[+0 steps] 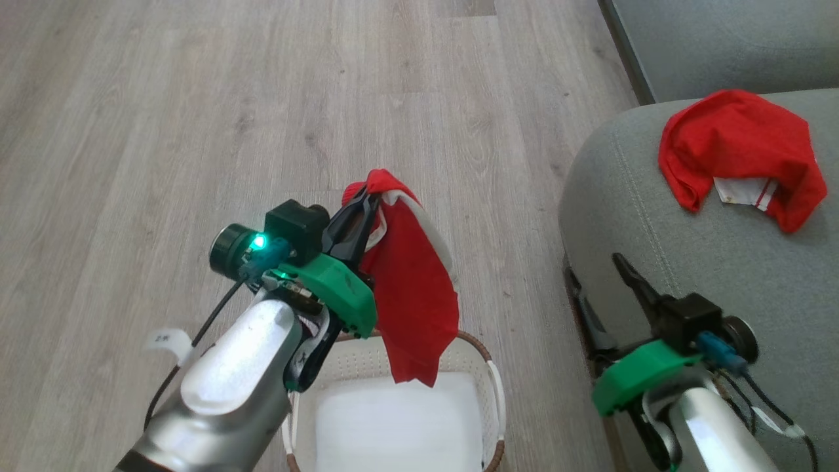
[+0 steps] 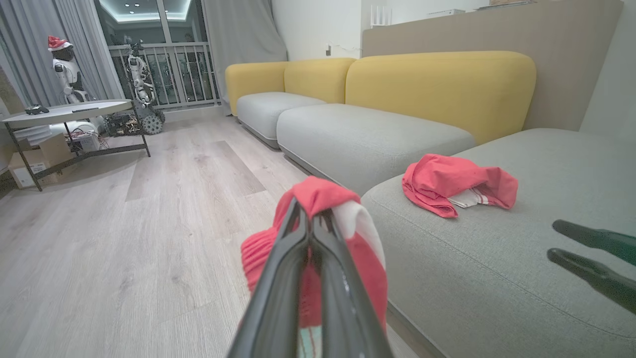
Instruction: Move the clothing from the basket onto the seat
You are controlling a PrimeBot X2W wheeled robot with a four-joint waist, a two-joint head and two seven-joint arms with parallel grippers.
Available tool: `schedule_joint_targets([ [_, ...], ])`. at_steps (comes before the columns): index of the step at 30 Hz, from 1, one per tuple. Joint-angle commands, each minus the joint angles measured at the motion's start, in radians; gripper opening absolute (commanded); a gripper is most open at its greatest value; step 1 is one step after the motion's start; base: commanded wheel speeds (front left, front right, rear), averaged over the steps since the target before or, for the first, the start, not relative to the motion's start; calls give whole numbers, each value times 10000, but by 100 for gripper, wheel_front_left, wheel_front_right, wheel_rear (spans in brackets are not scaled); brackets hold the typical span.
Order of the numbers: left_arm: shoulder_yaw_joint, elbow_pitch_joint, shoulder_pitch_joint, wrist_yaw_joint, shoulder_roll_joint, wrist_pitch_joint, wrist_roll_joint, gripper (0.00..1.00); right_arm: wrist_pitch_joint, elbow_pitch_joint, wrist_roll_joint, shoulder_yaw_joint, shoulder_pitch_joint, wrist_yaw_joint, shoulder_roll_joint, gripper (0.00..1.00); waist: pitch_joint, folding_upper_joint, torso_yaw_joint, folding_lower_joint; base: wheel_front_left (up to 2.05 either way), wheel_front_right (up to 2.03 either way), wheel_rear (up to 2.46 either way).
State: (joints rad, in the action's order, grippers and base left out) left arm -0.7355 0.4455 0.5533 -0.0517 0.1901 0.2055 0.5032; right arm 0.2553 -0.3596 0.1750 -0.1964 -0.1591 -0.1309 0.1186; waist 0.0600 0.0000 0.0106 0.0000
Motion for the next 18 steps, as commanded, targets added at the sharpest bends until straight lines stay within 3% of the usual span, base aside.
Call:
schedule_joint_targets([
  [1, 324, -420, 740, 32, 170, 151, -100, 0, 65, 212, 97, -408, -567, 2, 155, 100, -21, 0, -25, 0, 0, 0, 0],
  [7, 224, -653, 799, 56, 123, 216, -146, 0, 65, -452, 552, -1708, -1559, 2, 515, 100, -78, 0, -103, 0, 0, 0, 0],
  [18, -25, -959, 996, 116, -69, 220, -207, 0, 25, -2637, 2118, -5103, -3971, 2, 1104, 100, -207, 0, -389, 0, 0, 0, 0],
])
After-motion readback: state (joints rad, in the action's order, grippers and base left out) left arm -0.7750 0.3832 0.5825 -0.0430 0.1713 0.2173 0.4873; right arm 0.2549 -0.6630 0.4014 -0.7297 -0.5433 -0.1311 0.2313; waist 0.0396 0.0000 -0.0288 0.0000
